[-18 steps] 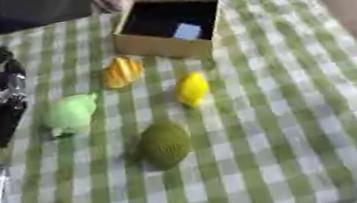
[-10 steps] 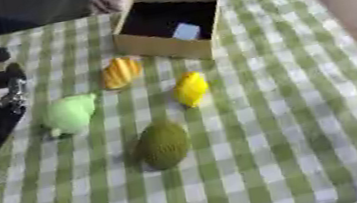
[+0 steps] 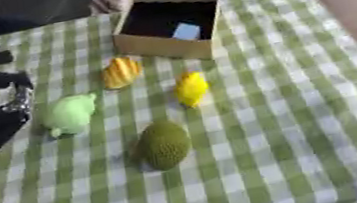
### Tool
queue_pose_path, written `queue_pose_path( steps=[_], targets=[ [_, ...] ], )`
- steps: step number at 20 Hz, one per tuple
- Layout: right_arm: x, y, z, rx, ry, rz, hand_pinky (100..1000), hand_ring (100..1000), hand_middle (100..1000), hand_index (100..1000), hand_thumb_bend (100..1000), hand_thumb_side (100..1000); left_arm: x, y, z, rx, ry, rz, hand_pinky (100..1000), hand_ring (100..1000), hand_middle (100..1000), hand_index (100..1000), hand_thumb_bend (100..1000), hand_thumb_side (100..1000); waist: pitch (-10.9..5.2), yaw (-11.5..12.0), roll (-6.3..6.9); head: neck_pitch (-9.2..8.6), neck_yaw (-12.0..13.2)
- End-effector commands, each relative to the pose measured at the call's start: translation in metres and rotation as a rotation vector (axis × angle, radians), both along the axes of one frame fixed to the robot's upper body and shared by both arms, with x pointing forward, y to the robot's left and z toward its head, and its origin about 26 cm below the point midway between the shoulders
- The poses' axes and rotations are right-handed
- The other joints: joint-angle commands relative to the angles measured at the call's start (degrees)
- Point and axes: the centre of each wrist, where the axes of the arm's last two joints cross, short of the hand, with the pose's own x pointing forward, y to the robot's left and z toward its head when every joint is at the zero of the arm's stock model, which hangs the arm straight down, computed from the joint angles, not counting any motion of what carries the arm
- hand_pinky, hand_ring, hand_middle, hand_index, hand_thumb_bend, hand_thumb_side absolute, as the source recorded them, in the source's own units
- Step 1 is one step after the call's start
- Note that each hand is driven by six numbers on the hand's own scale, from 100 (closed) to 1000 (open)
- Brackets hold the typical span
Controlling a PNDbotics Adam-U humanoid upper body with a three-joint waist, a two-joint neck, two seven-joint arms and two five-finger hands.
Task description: Pick up objects on the table and place them in the box.
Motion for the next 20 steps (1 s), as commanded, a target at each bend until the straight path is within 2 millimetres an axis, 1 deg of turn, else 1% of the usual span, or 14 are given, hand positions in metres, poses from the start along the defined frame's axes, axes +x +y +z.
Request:
queue_pose_path(
  steps=[1,4,5,6,7,12,13,16,20],
  targets=[
    [0.0,-0.003,0.005,-0.023,-0.012,0.0,623,655,637,851,100,429,-0.002,0.01,0.02,0.212,0.078,-0.001,768,726,784,866,250,414,-0.82,-0.07,-0.15,0.26,-0.27],
    [0.0,-0.003,0.005,-0.027,-0.011,0.004,623,655,637,851,100,428,0.0,0.013,0.033,0.357,0.171,-0.017,772,735,787,868,307,389,-0.88,-0.28,-0.11,0.26,-0.33],
    [0.0,-0.003,0.005,-0.029,-0.011,0.005,623,655,637,851,100,428,0.001,0.014,0.038,0.406,0.201,-0.029,776,743,790,870,362,395,-0.91,-0.39,-0.1,0.26,-0.27],
    [0.0,-0.003,0.005,-0.03,-0.01,0.007,623,655,637,851,100,428,0.002,0.014,0.042,0.448,0.229,-0.038,777,744,791,870,367,397,-0.95,-0.48,-0.1,0.26,-0.22],
    [0.0,-0.003,0.005,-0.031,-0.009,0.008,623,655,637,851,100,428,0.003,0.013,0.046,0.489,0.257,-0.05,780,749,794,872,398,395,-0.99,-0.58,-0.09,0.26,-0.2],
    [0.0,-0.003,0.004,-0.034,-0.004,0.016,623,655,637,851,100,428,0.011,0.009,0.063,0.642,0.408,-0.125,790,768,808,878,488,396,-1.29,-1.11,-0.05,0.26,-0.1],
    [0.0,-0.003,0.004,-0.034,-0.003,0.018,623,656,637,851,100,428,0.014,0.011,0.065,0.666,0.442,-0.129,791,771,810,878,511,391,-1.35,-1.23,-0.05,0.26,-0.07],
    [0.0,-0.002,0.004,-0.035,0.0,0.022,623,656,637,851,100,427,0.026,0.018,0.066,0.712,0.517,-0.125,793,775,811,878,532,383,-1.44,-1.54,-0.11,0.26,0.02],
    [0.0,-0.002,0.003,-0.035,0.003,0.026,623,656,637,851,100,426,0.04,0.025,0.063,0.739,0.562,-0.119,794,779,813,878,556,385,-1.45,-1.8,-0.25,0.26,0.21]
  ],
)
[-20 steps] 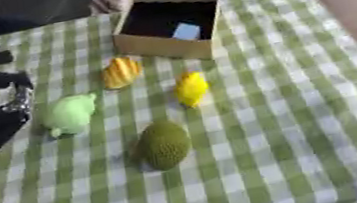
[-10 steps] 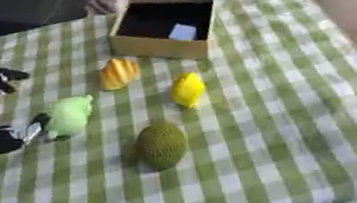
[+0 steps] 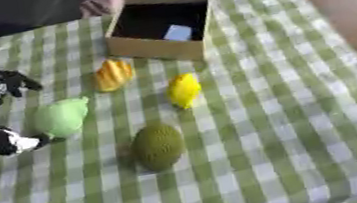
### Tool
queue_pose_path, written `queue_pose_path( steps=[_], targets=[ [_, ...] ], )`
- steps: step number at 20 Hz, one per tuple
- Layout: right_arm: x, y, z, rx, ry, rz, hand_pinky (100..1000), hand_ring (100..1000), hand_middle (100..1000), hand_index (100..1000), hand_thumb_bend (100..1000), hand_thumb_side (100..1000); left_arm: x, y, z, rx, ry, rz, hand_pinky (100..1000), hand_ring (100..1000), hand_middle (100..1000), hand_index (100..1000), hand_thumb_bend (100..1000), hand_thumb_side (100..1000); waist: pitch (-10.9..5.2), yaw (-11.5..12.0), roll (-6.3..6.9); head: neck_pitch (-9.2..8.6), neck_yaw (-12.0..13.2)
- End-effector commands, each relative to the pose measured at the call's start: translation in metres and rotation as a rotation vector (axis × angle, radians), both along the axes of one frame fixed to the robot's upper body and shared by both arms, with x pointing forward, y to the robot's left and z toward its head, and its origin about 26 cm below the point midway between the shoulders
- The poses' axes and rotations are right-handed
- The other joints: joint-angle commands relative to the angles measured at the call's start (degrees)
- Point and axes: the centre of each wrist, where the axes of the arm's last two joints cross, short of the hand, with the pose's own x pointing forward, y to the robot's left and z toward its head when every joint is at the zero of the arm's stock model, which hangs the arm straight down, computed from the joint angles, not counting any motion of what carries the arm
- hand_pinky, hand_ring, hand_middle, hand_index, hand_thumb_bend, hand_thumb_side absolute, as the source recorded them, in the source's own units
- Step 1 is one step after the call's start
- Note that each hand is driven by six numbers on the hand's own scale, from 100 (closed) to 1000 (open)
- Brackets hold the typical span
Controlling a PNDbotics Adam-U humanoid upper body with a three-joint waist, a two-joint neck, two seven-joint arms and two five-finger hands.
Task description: Pick up objects on the table and place them in the box.
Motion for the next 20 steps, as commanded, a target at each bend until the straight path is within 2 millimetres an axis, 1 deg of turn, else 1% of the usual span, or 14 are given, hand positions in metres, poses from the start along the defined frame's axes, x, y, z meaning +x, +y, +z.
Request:
queue_pose_path(
  steps=[1,4,9,14,20],
  targets=[
    [0.0,-0.003,0.006,-0.022,-0.015,0.007,623,656,637,851,100,426,0.008,0.009,0.007,0.072,0.013,0.013,795,782,815,879,566,385,-1.43,-0.14,-0.29,0.26,0.24],
    [0.0,-0.002,0.005,-0.022,-0.013,0.011,623,656,637,851,100,426,0.015,0.011,0.004,0.096,0.017,0.012,796,785,816,879,576,377,-1.42,-0.33,-0.39,0.26,0.29],
    [0.0,-0.002,0.005,-0.021,-0.01,0.013,623,656,637,851,100,425,0.028,0.014,-0.006,0.116,0.007,0.032,792,782,812,876,544,329,-1.44,-0.53,-0.45,0.26,0.25],
    [0.0,-0.001,0.004,-0.019,-0.008,0.016,623,657,637,851,100,425,0.039,0.016,-0.019,0.135,0.016,0.043,788,778,808,871,540,311,-1.45,-0.67,-0.45,0.26,0.24],
    [0.0,-0.001,0.004,-0.017,-0.006,0.017,623,657,637,851,100,425,0.052,0.016,-0.034,0.143,0.038,0.052,780,768,797,862,511,279,-1.53,-0.77,-0.5,0.26,0.26]
  ],
)
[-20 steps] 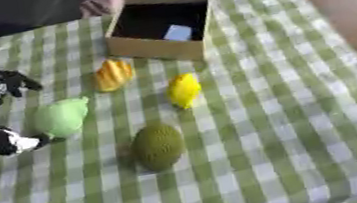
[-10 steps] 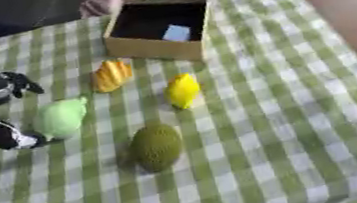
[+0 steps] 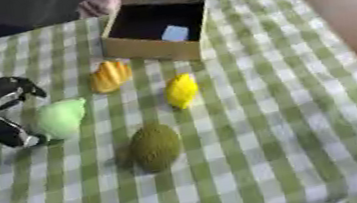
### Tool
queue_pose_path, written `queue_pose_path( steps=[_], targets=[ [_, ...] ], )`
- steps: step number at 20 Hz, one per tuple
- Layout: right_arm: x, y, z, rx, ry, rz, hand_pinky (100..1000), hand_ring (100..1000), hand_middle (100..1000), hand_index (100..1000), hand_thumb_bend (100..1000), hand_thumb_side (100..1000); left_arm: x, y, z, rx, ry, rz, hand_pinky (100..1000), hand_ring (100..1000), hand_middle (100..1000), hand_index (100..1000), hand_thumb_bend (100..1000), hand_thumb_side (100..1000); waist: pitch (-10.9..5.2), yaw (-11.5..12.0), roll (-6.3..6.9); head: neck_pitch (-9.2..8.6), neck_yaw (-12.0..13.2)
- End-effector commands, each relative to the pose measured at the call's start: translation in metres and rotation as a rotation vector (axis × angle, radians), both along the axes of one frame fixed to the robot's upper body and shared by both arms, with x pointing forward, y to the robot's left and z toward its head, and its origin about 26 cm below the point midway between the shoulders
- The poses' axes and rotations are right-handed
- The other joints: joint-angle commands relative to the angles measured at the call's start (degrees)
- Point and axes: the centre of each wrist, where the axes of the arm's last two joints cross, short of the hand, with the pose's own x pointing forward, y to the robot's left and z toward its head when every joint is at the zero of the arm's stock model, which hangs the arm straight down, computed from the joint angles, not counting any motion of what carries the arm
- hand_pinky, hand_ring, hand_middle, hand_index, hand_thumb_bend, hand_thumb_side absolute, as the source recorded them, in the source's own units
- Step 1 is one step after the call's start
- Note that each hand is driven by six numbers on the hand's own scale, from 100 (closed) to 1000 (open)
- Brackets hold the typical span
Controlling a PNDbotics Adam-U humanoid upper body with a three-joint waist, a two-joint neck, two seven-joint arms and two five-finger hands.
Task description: Pick up objects on the table and place them in the box.
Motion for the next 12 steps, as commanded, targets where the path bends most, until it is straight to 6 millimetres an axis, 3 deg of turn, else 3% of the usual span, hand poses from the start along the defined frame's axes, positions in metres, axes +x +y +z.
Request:
queue_pose_path(
  steps=[1,7,10,12],
  targets=[
    [0.001,-0.002,0.005,-0.013,-0.015,0.006,623,657,637,851,100,425,0.006,0.004,0.003,0.024,-0.012,0.009,779,766,796,861,503,275,-1.54,-0.1,-0.51,0.26,0.16],
    [0.001,-0.001,0.005,-0.01,-0.014,0.013,623,657,637,851,100,424,0.017,0.001,-0.012,-0.002,-0.017,0.006,756,736,767,835,437,220,-1.54,-0.37,-0.53,0.26,0.2],
    [0.001,-0.001,0.005,-0.008,-0.013,0.011,622,658,636,851,100,424,0.019,-0.001,-0.017,-0.025,-0.034,-0.008,688,625,663,749,319,117,-1.51,-0.47,-0.53,0.26,0.16],
    [0.001,-0.001,0.004,-0.008,-0.013,0.01,622,658,636,851,100,423,0.019,-0.003,-0.017,-0.047,-0.056,-0.024,635,559,587,688,263,100,-1.48,-0.44,-0.5,0.26,0.11]
  ],
)
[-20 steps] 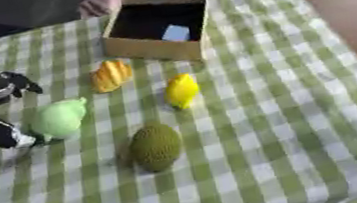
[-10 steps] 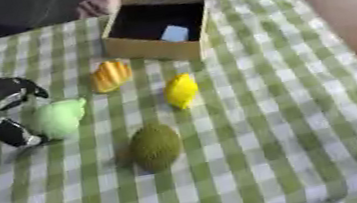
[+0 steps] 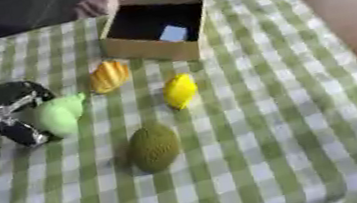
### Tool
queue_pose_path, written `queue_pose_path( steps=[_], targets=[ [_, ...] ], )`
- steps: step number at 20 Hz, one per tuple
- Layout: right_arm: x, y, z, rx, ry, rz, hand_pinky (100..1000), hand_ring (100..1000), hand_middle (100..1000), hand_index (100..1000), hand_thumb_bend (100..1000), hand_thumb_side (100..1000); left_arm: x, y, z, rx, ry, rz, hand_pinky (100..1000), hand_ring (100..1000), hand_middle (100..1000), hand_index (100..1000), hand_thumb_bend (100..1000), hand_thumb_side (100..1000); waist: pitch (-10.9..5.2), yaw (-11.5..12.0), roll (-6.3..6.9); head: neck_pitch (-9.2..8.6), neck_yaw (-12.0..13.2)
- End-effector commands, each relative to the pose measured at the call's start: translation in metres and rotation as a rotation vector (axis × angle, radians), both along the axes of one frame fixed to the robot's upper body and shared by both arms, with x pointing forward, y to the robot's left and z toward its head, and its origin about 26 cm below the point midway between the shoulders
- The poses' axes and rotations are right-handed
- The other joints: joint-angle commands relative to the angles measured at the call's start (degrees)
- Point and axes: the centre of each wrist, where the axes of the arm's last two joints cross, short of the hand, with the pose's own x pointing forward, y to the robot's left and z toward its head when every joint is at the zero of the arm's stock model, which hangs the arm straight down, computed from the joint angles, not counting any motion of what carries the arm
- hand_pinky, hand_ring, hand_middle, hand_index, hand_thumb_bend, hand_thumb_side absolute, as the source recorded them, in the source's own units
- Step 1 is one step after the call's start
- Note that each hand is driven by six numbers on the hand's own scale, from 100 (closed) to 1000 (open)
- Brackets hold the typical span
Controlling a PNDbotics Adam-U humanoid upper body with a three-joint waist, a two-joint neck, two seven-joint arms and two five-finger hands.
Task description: Pick up objects on the table and place them in the box.
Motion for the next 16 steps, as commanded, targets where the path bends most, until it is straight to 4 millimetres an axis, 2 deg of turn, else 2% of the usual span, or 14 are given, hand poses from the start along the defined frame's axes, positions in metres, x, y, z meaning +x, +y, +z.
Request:
queue_pose_path(
  steps=[1,2,5,10,13,16],
  targets=[
    [0.001,-0.002,0.005,-0.008,-0.018,0.005,622,658,636,851,100,423,0.0,0.0,0.01,-0.01,-0.05,-0.021,621,541,568,670,248,100,-1.46,-0.03,-0.49,0.26,0.08],
    [0.001,-0.002,0.005,-0.007,-0.019,0.005,622,658,636,851,100,424,0.0,-0.002,0.011,-0.02,-0.061,-0.033,589,509,532,635,219,100,-1.45,0.0,-0.48,0.26,0.08],
    [0.001,-0.002,0.006,-0.008,-0.019,0.003,622,658,636,851,100,424,-0.006,-0.01,0.027,-0.042,-0.098,-0.078,575,489,510,610,191,100,-1.41,0.11,-0.44,0.26,0.08],
    [0.0,-0.002,0.005,-0.009,-0.019,0.005,622,659,636,851,100,424,-0.016,-0.024,0.069,-0.075,-0.198,-0.134,571,486,504,606,154,100,-1.5,0.1,-0.38,0.26,-0.06],
    [0.0,-0.001,0.005,-0.011,-0.017,0.011,622,659,636,851,100,423,-0.014,-0.028,0.092,-0.095,-0.274,-0.133,574,489,507,610,163,100,-1.61,-0.34,-0.31,0.26,0.17],
    [0.001,0.0,0.006,-0.015,-0.015,0.024,622,659,636,851,100,423,-0.004,-0.029,0.105,-0.113,-0.328,-0.114,579,492,511,615,175,100,-1.75,-1.23,-0.13,0.26,0.53]
  ],
)
